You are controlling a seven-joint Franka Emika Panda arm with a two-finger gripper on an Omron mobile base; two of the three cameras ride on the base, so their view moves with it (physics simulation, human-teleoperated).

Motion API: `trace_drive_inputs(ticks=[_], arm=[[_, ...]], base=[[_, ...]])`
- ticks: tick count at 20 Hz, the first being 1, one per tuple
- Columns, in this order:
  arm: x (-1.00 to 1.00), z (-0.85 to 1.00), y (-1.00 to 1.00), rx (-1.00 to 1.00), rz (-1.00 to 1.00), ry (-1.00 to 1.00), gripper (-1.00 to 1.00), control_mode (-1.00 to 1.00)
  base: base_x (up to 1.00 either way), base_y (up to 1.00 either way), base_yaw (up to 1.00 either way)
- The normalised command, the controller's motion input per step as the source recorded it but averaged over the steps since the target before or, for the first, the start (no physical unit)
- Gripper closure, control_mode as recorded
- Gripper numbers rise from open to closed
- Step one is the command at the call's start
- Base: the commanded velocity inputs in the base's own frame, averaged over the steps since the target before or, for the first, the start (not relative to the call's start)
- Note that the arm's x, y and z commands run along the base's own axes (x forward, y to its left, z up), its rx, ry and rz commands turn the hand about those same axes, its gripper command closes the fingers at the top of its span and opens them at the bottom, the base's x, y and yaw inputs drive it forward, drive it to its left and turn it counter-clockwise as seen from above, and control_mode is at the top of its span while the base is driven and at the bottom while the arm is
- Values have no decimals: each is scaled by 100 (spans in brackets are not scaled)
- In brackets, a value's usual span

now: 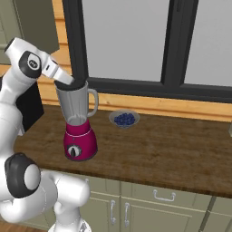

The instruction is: Close the lid blender by securely placing the lid on top.

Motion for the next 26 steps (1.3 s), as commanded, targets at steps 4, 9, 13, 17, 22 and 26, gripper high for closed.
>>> trace_drive_inputs(ticks=[4,9,13,17,22,26], arm=[[1,6,0,5,-9,-9,100,-100],[5,0,0,0,-2,0,100,-100],[0,-8,1,-5,0,8,100,-100],[-9,-11,21,-11,0,11,100,-100],[-9,-14,17,-6,1,6,100,-100],[0,0,1,2,0,-4,100,-100]], base=[[0,0,0],[0,0,0],[0,0,0],[0,0,0],[0,0,0],[0,0,0]])
